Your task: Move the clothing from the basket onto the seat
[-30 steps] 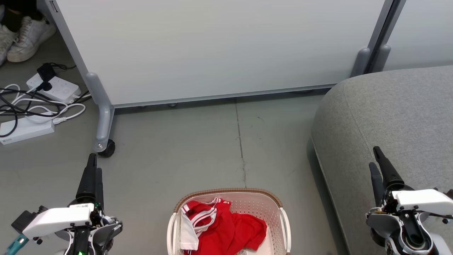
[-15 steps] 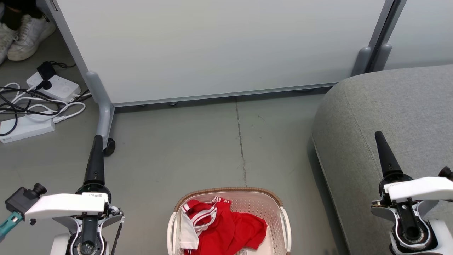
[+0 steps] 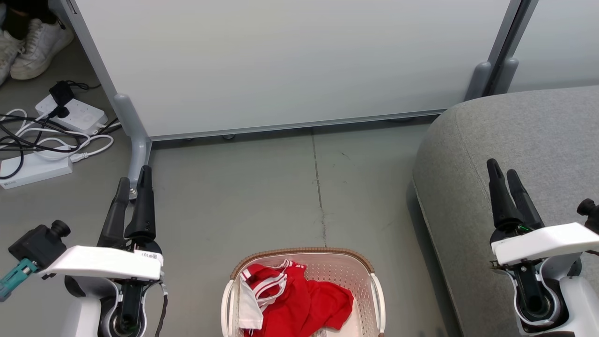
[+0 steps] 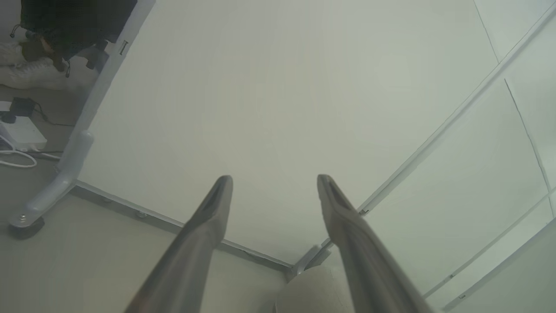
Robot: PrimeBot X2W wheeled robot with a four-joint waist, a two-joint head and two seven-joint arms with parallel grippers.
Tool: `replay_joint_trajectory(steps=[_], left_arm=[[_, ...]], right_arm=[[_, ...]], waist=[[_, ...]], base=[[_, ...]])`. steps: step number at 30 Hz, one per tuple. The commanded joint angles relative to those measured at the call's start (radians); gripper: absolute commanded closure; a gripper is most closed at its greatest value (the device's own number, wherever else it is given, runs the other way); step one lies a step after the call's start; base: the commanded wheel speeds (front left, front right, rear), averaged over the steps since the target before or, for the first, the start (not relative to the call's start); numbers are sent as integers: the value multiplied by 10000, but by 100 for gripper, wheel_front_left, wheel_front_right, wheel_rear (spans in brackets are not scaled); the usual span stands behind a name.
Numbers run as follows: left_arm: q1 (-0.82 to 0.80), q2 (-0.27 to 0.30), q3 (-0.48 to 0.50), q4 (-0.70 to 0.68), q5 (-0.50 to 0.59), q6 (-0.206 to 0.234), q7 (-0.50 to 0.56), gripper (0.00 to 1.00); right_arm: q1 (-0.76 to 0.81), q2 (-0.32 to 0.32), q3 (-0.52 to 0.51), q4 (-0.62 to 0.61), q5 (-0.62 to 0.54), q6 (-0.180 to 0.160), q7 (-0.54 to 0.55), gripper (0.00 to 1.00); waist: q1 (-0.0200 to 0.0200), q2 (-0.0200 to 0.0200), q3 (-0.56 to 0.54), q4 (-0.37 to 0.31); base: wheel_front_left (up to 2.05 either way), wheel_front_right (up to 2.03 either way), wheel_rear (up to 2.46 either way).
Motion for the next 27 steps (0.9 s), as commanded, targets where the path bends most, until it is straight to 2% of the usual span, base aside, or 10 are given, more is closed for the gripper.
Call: replay_joint_trajectory(steps=[1, 17, 18, 27], left_arm=[[-268, 115, -50, -211, 348, 41, -87, 0], [84, 483, -635, -179, 2734, 551, -561, 0], [177, 535, -735, -76, 3091, 642, -645, 0], [294, 574, -824, 400, 3969, 1011, -878, 0]], right_arm=[[-168, -141, 23, -227, -328, 43, -126, 0], [58, -104, 440, -143, -2790, 49, -654, 0], [90, -82, 479, -40, -3218, 50, -740, 0], [262, 60, 485, 323, -4323, 53, -1002, 0]], waist=[[0, -1, 0, 2], [0, -1, -13, -1], [0, -1, -20, 5], [0, -1, -30, 22]], base=[[0, 0, 0], [0, 0, 0], [0, 0, 0], [0, 0, 0]])
